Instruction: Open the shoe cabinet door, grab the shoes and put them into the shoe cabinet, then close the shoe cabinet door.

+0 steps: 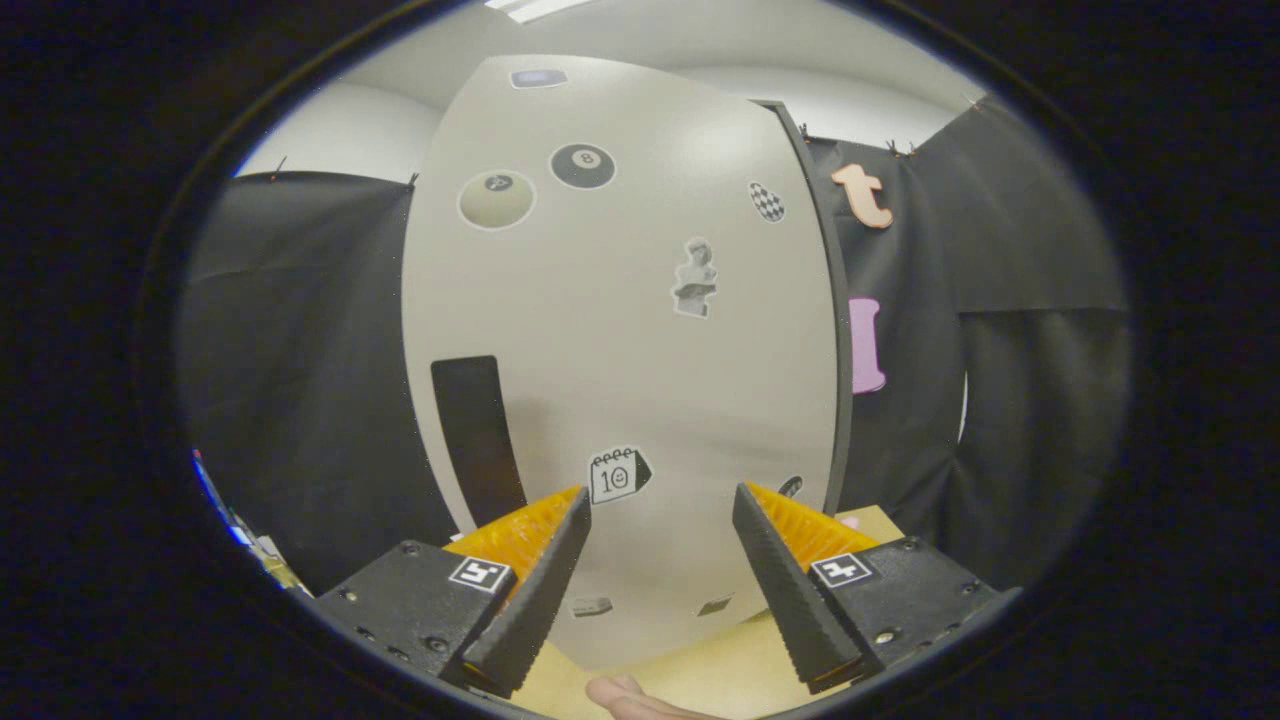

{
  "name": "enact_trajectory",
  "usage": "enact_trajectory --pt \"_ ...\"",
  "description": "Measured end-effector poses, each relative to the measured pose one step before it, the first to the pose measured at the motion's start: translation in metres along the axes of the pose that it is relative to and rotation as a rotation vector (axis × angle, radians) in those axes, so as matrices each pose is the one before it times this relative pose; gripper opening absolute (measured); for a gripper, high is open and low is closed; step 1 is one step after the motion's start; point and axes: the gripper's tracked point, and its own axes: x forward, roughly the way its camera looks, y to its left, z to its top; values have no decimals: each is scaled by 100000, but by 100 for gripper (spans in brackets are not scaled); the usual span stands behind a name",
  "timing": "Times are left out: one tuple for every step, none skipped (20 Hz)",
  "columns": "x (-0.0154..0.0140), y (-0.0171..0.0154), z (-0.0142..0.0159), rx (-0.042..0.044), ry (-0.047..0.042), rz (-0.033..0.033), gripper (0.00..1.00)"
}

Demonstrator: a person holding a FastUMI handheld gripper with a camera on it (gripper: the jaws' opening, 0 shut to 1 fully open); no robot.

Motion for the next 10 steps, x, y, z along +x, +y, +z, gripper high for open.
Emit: enact_trajectory --pt "66 402 25 -433 -1635 261 95" --pt "-300 131 68 -100 -1440 -493 96" --pt "-513 -415 182 51 -2120 -1883 96" --pt "-400 -95 224 -774 -2449 -1402 97" --pt "-170 -91 1 -1183 -1080 -1406 97" --pt "-429 -152 33 -1315 -879 -1356 98" --pt "-402 325 42 -1009 -1019 94 98" --pt "-581 105 -24 -856 -338 -64 97" --pt "-992 87 -222 340 -346 -20 97" --pt "-735 56 -158 209 335 -531 98"
